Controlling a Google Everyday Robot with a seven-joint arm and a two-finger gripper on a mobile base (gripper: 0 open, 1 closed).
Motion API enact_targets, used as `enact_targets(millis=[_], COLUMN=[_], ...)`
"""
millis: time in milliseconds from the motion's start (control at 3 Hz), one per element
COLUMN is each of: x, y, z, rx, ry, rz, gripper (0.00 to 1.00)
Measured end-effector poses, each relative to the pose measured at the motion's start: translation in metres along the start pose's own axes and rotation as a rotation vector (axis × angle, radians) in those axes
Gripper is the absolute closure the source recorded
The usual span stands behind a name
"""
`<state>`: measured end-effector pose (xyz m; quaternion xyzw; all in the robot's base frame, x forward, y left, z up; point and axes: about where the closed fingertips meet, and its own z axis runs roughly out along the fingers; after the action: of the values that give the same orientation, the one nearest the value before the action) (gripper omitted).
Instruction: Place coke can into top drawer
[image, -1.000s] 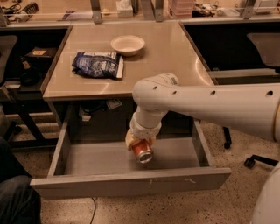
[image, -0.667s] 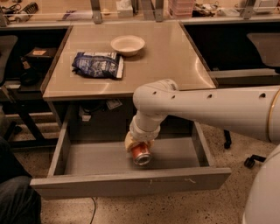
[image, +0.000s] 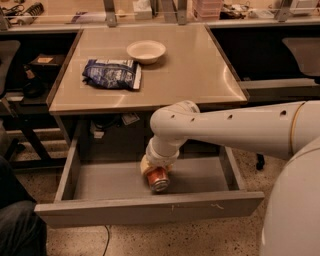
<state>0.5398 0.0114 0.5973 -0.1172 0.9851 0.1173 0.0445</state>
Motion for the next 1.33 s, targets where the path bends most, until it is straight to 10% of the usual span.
enact_targets(millis=[333, 1333], x=[-0.0034, -0.0034], y=[-0.0022, -0.0021], z=[0.0079, 0.0079], rx=[-0.006, -0.006], ry=[-0.004, -0.004], rz=[0.005, 0.005], gripper=[1.0, 0.35])
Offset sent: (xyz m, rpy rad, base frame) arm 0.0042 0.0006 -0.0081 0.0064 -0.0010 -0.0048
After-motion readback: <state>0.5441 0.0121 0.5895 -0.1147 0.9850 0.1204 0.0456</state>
